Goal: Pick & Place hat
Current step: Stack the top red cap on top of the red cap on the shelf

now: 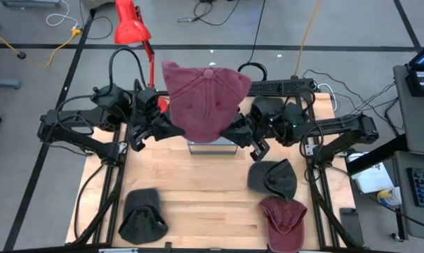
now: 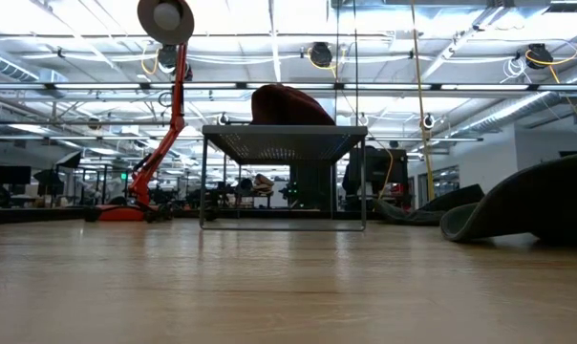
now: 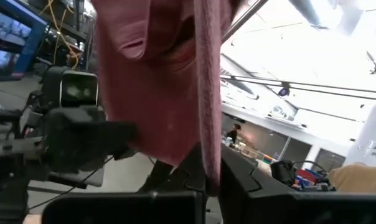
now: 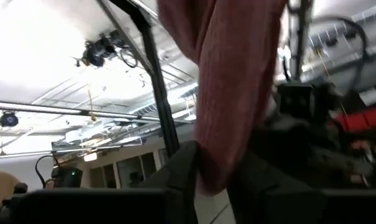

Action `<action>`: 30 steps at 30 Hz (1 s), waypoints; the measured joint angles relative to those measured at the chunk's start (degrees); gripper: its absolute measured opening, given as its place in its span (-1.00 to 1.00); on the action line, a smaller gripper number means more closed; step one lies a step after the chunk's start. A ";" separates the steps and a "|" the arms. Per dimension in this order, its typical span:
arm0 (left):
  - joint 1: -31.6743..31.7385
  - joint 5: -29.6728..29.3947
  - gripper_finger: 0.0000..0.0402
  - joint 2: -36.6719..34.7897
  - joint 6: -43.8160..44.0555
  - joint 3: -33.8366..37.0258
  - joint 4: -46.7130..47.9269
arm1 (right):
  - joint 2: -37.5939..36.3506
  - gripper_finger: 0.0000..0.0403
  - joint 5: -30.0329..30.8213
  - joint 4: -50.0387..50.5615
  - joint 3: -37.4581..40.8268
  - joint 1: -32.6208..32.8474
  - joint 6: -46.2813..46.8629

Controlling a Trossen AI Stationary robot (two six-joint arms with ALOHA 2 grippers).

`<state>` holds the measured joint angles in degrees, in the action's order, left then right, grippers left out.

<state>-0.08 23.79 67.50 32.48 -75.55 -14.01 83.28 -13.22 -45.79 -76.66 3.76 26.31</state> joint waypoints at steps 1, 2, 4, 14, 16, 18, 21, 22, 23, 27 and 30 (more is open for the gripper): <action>0.00 -0.05 -0.94 -0.07 -0.74 0.00 0.04 | -0.25 -0.52 0.10 1.68 0.00 -0.01 0.67; 0.00 -0.17 -0.95 -0.11 -1.74 0.00 -0.01 | -0.52 -0.44 0.23 3.40 0.00 -0.03 1.07; 0.03 -0.55 -0.95 -0.70 -2.93 0.00 0.28 | -1.45 -0.28 0.12 7.27 0.00 -0.03 1.28; 0.04 -7.16 -0.96 -3.74 -12.40 0.00 4.09 | -6.82 0.17 -0.32 26.71 0.05 0.05 8.93; -0.05 -9.71 -0.95 -4.79 -14.27 -0.01 6.77 | -7.87 0.18 -0.34 28.93 0.08 0.05 11.26; -0.24 -12.65 -0.96 -5.02 -16.56 0.00 7.62 | -8.72 0.17 -0.34 29.00 0.09 0.05 13.87; -1.08 -17.45 -0.96 -5.83 -20.58 0.02 10.22 | -10.10 0.13 -0.32 28.43 0.09 0.05 17.31; -1.57 -19.28 -0.96 -5.92 -22.27 0.01 10.32 | -10.63 0.12 -0.26 28.49 0.09 0.02 18.44; -2.10 -21.02 -0.96 -6.22 -23.88 0.00 10.91 | -10.96 0.11 -0.22 28.42 0.09 -0.14 19.52; -4.82 -28.22 -0.96 -6.46 -30.88 0.00 12.27 | -12.02 0.08 -0.15 27.76 0.09 -0.80 23.38; -7.37 -34.20 -0.96 -6.37 -36.75 0.00 13.20 | -12.75 0.07 0.61 26.71 0.09 -1.46 26.38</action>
<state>-7.45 -10.41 61.12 -4.27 -75.55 -0.81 70.53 -12.62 -19.07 -76.58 2.30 52.69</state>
